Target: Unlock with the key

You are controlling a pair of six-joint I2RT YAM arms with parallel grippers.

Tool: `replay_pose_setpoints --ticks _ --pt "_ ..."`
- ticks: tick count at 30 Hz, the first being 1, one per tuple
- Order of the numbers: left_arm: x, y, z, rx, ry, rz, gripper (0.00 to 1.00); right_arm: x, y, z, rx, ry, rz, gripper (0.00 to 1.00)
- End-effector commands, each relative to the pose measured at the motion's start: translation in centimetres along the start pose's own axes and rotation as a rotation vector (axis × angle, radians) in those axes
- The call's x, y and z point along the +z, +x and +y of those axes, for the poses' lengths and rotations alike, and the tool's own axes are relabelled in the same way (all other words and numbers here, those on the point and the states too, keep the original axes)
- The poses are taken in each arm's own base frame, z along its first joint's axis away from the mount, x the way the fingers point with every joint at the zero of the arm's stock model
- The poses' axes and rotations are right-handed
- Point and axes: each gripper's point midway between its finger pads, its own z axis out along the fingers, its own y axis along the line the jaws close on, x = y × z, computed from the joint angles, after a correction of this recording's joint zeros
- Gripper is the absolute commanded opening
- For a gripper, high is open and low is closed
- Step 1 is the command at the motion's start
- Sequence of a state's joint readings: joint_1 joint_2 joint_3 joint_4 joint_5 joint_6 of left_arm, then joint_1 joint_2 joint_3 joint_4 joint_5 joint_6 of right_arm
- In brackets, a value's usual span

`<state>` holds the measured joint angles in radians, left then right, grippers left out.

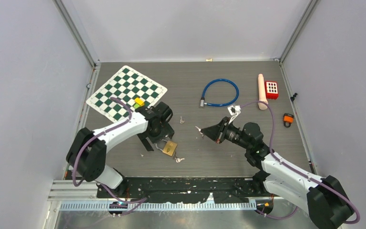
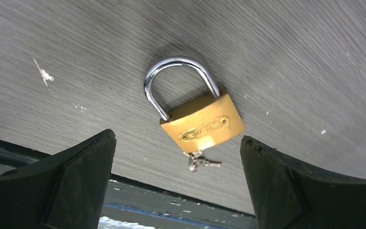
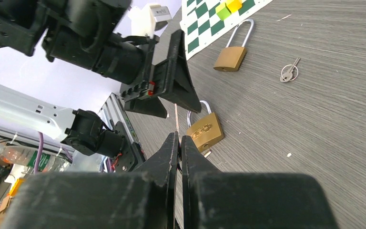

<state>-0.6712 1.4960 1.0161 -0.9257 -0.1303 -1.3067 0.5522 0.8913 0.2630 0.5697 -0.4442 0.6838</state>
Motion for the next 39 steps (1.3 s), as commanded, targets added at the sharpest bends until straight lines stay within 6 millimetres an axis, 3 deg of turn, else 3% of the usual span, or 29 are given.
replay_pose_setpoints --ticks 1,8,17,27,34,39 --pt "0.4 0.2 -0.5 -0.202 -0.062 0.014 1.0 -0.5 -0.8 0.7 -0.052 -0.029 -0.039 0.05" --pt "2.5 1.4 -1.5 -0.308 -0.094 0.068 0.97 -1.1 -0.3 0.7 -0.061 -0.032 -0.04 0.05" --pt "4.3 1.5 -2.6 -0.36 -0.104 0.06 0.94 -1.3 0.0 0.9 -0.061 -0.041 -0.037 0.05" --pt "5.7 1.9 -2.8 -0.366 -0.124 0.073 0.82 -1.4 0.0 1.2 -0.06 -0.05 -0.037 0.05" --pt "5.6 2.1 -2.9 -0.348 -0.11 0.086 0.58 -1.3 -0.2 1.2 -0.061 -0.053 -0.037 0.05" --pt "4.5 1.4 -2.9 -0.311 -0.067 0.053 0.25 -1.2 0.1 0.9 -0.075 -0.047 -0.027 0.05"
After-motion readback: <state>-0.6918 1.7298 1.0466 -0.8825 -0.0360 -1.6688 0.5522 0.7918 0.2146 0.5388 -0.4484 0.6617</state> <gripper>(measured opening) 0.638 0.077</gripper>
